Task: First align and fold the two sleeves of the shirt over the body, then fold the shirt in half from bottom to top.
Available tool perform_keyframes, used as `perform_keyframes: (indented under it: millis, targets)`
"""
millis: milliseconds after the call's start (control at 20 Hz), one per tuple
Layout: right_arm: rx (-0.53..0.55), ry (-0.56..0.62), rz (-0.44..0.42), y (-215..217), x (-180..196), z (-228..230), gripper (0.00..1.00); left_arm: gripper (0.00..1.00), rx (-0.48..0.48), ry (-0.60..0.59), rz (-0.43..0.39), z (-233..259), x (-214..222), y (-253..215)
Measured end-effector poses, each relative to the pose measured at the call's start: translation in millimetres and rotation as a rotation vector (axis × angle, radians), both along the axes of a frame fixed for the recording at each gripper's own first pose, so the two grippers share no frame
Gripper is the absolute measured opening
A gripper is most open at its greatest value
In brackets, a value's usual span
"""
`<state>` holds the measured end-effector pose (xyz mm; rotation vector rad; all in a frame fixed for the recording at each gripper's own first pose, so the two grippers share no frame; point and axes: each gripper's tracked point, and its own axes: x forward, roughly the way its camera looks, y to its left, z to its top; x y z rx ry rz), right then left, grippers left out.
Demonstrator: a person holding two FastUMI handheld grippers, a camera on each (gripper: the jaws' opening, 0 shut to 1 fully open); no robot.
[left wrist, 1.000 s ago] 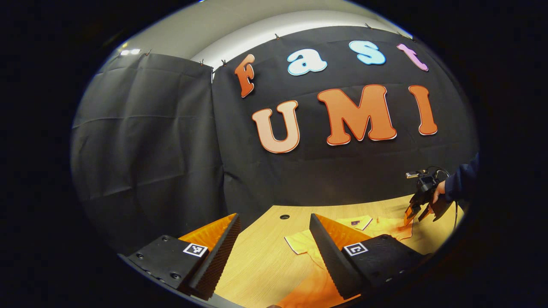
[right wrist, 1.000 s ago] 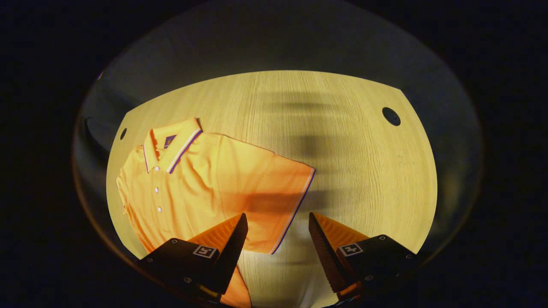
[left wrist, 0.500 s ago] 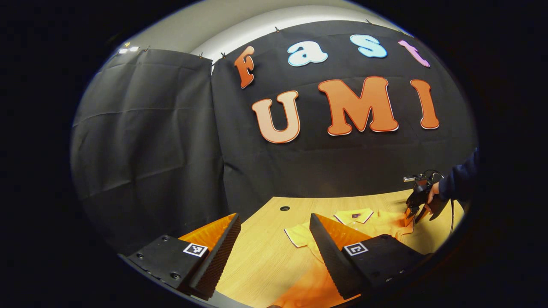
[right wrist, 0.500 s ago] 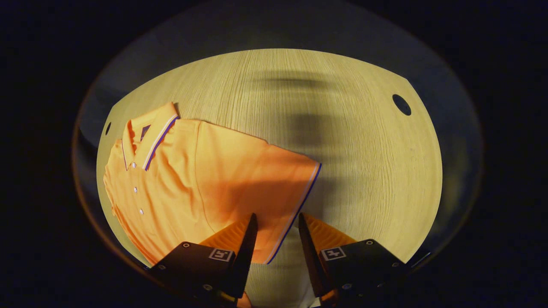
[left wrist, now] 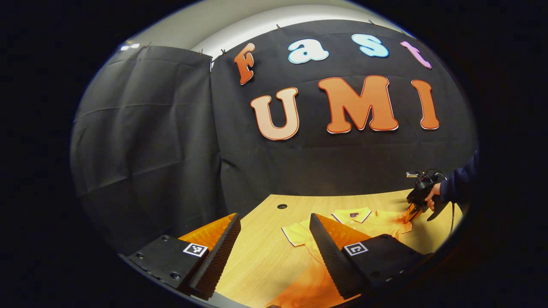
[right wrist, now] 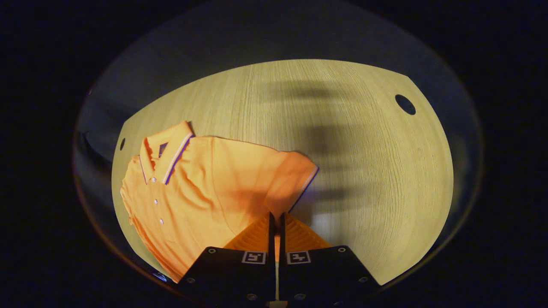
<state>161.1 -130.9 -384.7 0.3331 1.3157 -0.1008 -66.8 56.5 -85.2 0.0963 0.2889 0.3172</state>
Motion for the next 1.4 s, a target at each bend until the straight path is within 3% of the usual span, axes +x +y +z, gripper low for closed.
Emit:
perform_keyframes:
  millis: [150,400,750,800,850,1050,1200,1300,1350,1400]
  targets:
    - [-0.041,-0.044,0.059,8,10,18,0.04,0.99,-0.005,0.001,0.015,-1,3,8]
    - [-0.015,-0.081,0.135,45,14,43,0.03,0.99,-0.025,0.000,0.038,-7,3,17]
    - [0.102,-0.116,0.223,115,20,57,0.04,0.99,-0.067,0.014,0.056,-19,6,30]
    - [0.125,-0.113,0.238,124,16,62,0.26,0.99,-0.082,0.020,0.051,-22,10,33]
    - [0.126,-0.117,0.253,128,16,64,0.36,1.00,-0.094,0.029,0.047,-25,14,35]
    - [0.102,-0.163,0.243,131,18,77,0.54,1.00,-0.155,0.075,-0.004,-46,42,45]
    - [0.067,-0.221,0.180,122,19,92,0.72,1.00,-0.262,0.146,-0.068,-77,82,53]
    - [0.028,-0.260,0.135,113,15,105,0.75,1.00,-0.326,0.212,-0.104,-98,109,60]
    - [0.013,-0.284,0.110,109,13,113,0.85,1.00,-0.360,0.258,-0.120,-109,122,62]
    - [-0.007,-0.306,0.080,104,8,120,0.89,0.99,-0.392,0.292,-0.130,-120,134,65]
